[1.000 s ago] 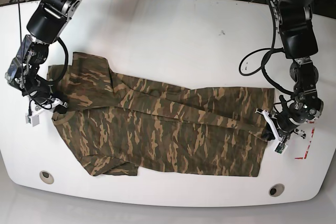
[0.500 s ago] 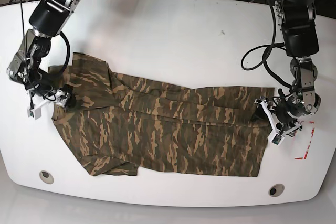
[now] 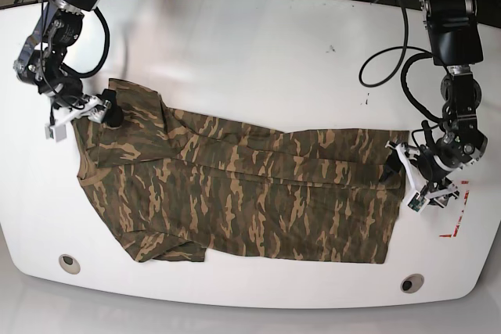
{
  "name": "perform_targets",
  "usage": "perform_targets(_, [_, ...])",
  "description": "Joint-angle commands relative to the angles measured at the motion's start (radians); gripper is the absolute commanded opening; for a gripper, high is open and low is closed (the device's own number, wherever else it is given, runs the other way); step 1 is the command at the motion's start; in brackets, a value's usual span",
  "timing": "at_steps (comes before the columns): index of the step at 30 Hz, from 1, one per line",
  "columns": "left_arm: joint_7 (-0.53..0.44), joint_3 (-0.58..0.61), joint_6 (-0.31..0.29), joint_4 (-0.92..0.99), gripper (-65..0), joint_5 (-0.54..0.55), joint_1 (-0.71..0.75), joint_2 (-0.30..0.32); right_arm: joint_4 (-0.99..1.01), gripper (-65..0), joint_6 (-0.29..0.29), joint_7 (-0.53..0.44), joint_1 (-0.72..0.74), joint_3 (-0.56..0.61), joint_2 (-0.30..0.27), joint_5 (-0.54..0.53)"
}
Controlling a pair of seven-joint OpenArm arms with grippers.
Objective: Layout the t-shirt on the table in an organized manner, then fold the t-shirt properly
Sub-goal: 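Open both grippers and raise them off the folded shirt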
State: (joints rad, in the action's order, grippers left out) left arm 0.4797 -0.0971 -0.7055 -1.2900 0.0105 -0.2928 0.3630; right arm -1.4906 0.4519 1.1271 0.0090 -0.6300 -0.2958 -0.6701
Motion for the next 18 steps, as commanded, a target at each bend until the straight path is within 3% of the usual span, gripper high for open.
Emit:
perform_targets(1, [-0.011, -0.006, 0.007, -0.096, -17.6, 0.006, 0.022, 0.018, -0.018, -6.0, 0.002, -0.022, -0.013, -0.057, 0.0, -0.012])
perform_targets(10, [-0.011, -0.006, 0.007, -0.248, -17.6, 0.006, 0.128, 0.018, -0.017, -6.0, 0.009, -0.022, -0.068, -0.098, 0.016, -0.021])
perform_targets(18, [-0.011, -0.008, 0.007, -0.277, -17.6, 0.006, 0.178, 0.018, -0.017, -6.0, 0.009, -0.017, -0.102, -0.118, 0.071, -0.02])
